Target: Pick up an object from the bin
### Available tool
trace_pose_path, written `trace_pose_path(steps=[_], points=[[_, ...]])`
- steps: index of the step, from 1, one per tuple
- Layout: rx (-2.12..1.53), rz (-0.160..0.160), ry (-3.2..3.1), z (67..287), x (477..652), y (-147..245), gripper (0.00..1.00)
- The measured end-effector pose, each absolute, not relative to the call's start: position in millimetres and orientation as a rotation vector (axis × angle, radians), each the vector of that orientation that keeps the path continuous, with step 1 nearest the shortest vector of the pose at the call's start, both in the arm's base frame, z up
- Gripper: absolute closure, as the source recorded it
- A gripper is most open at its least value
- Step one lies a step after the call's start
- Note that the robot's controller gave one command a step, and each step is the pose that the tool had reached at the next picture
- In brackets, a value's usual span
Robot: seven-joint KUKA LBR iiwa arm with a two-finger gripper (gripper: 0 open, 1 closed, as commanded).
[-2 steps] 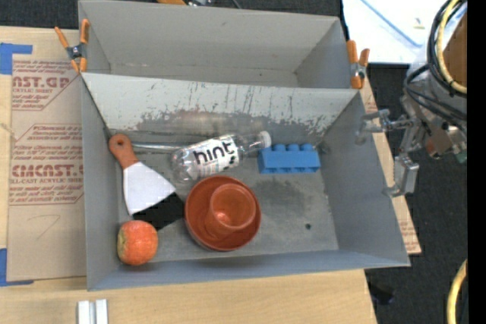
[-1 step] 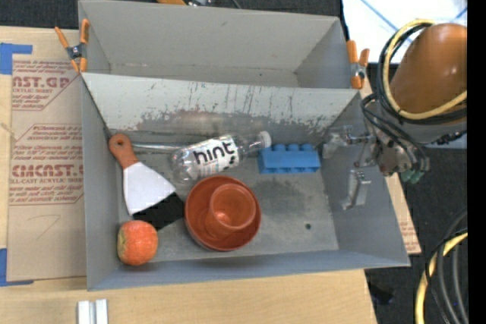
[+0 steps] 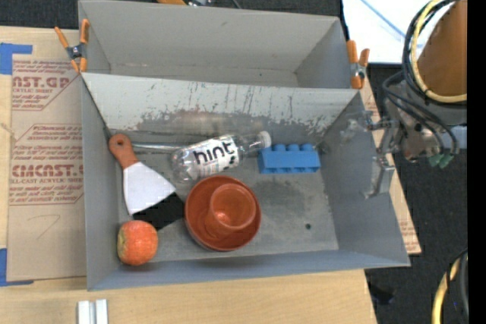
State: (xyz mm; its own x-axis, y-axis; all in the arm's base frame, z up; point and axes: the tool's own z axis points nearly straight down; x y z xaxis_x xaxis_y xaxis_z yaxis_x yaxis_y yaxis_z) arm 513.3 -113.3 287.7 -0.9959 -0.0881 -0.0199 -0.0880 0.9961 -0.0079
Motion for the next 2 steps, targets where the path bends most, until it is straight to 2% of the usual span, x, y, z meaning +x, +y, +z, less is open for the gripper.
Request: trace_pose_path(steps=[1, 2], points=[[-0.116, -0.006, 3.118, 315, 501.6, -113, 0.0], [-0.224, -0.018, 3.099, 375, 515.4, -113, 0.0]])
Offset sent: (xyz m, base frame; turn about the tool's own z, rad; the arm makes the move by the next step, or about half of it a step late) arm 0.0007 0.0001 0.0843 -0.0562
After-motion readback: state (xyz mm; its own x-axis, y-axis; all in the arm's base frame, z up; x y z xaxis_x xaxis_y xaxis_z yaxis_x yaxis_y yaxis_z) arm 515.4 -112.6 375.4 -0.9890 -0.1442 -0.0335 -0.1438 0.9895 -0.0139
